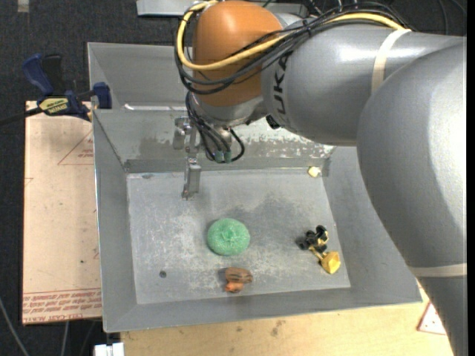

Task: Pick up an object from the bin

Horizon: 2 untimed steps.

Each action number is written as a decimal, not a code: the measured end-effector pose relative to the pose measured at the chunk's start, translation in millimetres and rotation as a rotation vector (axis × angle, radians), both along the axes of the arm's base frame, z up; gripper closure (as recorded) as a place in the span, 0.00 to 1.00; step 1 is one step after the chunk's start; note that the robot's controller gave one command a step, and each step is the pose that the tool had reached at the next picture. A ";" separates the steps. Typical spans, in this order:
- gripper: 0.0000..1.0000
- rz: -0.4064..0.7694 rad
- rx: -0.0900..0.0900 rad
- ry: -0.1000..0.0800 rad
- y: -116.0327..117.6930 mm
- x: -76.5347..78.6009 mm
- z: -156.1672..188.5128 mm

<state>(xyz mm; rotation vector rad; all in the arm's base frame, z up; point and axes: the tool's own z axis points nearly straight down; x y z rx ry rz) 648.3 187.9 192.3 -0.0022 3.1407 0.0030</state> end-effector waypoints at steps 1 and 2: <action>0.00 -0.002 0.000 0.003 -34.6 -39.2 6.4; 0.00 0.000 0.000 -0.002 -71.0 -42.5 -9.0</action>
Offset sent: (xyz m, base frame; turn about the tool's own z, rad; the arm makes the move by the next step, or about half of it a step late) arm -0.0383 -0.0779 -0.0142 0.0006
